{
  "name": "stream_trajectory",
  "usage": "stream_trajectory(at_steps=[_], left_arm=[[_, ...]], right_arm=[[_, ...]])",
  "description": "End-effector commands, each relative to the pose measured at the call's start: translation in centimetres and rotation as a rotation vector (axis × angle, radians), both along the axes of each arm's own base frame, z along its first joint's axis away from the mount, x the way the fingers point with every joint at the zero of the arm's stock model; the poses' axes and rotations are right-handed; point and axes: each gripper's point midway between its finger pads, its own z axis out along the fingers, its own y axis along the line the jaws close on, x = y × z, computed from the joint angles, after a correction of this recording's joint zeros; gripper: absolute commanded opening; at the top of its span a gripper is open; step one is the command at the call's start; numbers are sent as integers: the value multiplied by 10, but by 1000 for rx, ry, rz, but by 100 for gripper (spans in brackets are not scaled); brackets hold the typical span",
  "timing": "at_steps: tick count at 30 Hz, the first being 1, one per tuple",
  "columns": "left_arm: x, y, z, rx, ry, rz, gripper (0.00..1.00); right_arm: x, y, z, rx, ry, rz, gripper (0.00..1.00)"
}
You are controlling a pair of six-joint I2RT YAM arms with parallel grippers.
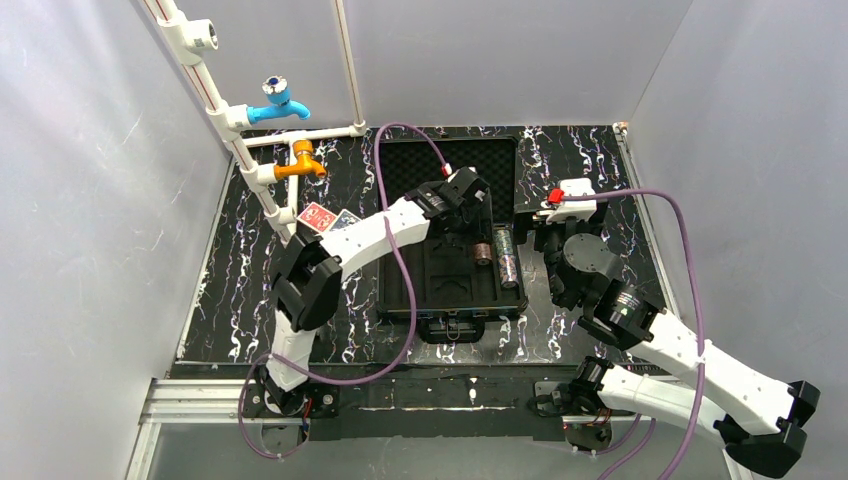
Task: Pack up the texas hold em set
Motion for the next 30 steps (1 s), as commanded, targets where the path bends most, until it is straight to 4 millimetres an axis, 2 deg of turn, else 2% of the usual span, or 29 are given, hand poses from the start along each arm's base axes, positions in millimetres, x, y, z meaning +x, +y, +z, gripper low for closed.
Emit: stream_trajectory(at_steps=[1,6,11,19,24,30], left_arm=[[-18,15,33,5,-59,-24,58],[-44,10,21,29,-41,-114,46],[-57,5,-2,36,3,-143,37],[-49,-9,-22,32,6,-152,34],[-38,-11,-33,61,-14,-129,27],[-26,-17,-37,67,-53,-119,22]], right_arm=[[-1,1,21,68,-34,3,100],[0,4,19,65,-30,12,100],[2,8,20,64,-29,19,100],[4,13,17,54,-22,28,100],[5,13,18,51,-27,24,100],[5,14,13,46,-22,24,100]])
